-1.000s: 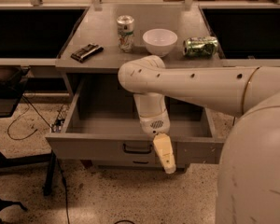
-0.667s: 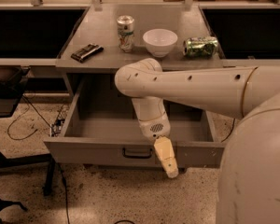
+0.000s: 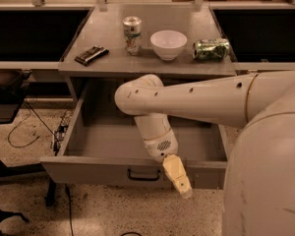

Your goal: Open top drawer

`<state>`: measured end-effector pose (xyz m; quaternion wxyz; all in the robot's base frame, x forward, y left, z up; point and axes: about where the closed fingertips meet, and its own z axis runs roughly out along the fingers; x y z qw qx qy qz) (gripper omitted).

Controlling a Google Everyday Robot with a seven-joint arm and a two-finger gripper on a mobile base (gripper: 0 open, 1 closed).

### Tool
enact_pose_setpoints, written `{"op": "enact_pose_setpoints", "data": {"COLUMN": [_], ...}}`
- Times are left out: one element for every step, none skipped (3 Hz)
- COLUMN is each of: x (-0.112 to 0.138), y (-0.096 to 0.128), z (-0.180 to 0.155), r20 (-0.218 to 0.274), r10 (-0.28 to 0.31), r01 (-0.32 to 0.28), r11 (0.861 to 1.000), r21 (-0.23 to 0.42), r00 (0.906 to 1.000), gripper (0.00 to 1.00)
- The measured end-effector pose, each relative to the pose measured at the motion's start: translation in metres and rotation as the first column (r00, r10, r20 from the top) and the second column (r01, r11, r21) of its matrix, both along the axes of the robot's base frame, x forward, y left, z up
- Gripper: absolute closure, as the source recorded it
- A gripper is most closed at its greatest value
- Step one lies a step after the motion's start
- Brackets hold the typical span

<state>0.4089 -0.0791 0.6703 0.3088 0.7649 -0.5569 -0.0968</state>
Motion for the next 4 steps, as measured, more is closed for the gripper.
{"op": "enact_pose_setpoints", "data": {"x": [-0.011, -0.02, -0.022, -0.009], "y": [-0.002, -0.005, -0.008, -0.009], "z": [0.001, 0.004, 0.014, 0.034], "r20": [-0.028, -0.037, -0.005, 0.097], "r10": [0.027, 0.05, 0.051, 0.005], "r01": [-0.027, -0.05, -0.051, -0.005], "r11": [1.0, 0.999, 0.998, 1.0], "r21": [-0.008, -0.017, -0.026, 0.005], "r00": [0.9993, 0.9981, 0.9987, 0.9953], "gripper": [0.0, 0.0, 0.0, 0.0]}}
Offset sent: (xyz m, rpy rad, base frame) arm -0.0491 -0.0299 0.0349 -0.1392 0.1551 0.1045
